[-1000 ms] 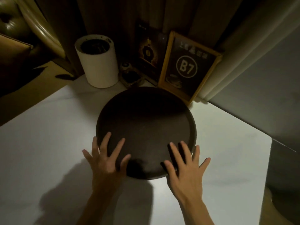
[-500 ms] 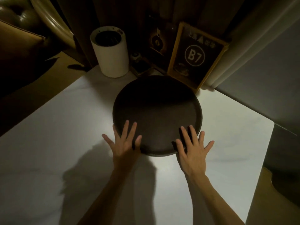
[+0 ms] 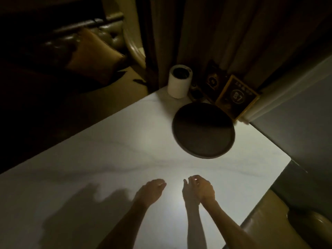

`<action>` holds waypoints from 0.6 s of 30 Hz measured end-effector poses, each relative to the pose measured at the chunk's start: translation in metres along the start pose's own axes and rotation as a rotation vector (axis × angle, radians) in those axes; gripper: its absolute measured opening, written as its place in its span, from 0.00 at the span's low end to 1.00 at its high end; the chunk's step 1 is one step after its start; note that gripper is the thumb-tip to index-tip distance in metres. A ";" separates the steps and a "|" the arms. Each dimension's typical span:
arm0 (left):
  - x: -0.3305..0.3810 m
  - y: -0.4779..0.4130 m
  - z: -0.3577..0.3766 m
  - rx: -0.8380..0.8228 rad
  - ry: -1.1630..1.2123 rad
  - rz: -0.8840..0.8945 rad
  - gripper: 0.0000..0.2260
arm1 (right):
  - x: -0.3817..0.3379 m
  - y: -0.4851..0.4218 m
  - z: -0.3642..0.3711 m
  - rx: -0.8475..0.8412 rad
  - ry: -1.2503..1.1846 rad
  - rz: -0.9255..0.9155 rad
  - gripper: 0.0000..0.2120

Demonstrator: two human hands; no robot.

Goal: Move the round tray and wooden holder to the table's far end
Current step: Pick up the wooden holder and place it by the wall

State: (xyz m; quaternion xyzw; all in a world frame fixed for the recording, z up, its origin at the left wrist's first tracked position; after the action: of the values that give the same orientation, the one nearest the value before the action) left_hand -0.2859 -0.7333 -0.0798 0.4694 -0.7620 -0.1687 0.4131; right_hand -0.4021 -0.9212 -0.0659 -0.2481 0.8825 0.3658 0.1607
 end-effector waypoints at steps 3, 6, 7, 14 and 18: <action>-0.043 0.095 -0.031 0.075 0.304 -0.081 0.12 | -0.067 0.076 0.042 -0.004 -0.204 -0.185 0.13; -0.112 0.193 -0.063 0.178 0.651 -0.118 0.11 | -0.128 0.161 0.094 -0.078 -0.350 -0.370 0.06; -0.137 0.228 -0.074 0.262 0.723 -0.123 0.11 | -0.144 0.188 0.114 -0.103 -0.365 -0.418 0.05; -0.303 0.439 -0.065 0.923 0.906 -0.364 0.10 | -0.211 0.359 0.240 -0.354 -0.371 -0.625 0.07; -0.371 0.510 -0.006 1.033 0.968 -0.521 0.11 | -0.208 0.422 0.292 -0.429 -0.306 -0.657 0.05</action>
State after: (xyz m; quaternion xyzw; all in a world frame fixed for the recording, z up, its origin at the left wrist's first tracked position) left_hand -0.4942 -0.1591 0.0782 0.7901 -0.3418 0.3430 0.3759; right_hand -0.4352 -0.3860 0.0711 -0.4871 0.6263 0.5030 0.3428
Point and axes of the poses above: each hand's wrist, its own y-axis away from the middle knuckle, its own z-axis out of the palm, x = y × z, the point moved 2 cm from there along -y, towards the middle knuckle, and after that the axes turned 6 degrees about -y, right-handed, at the moved point
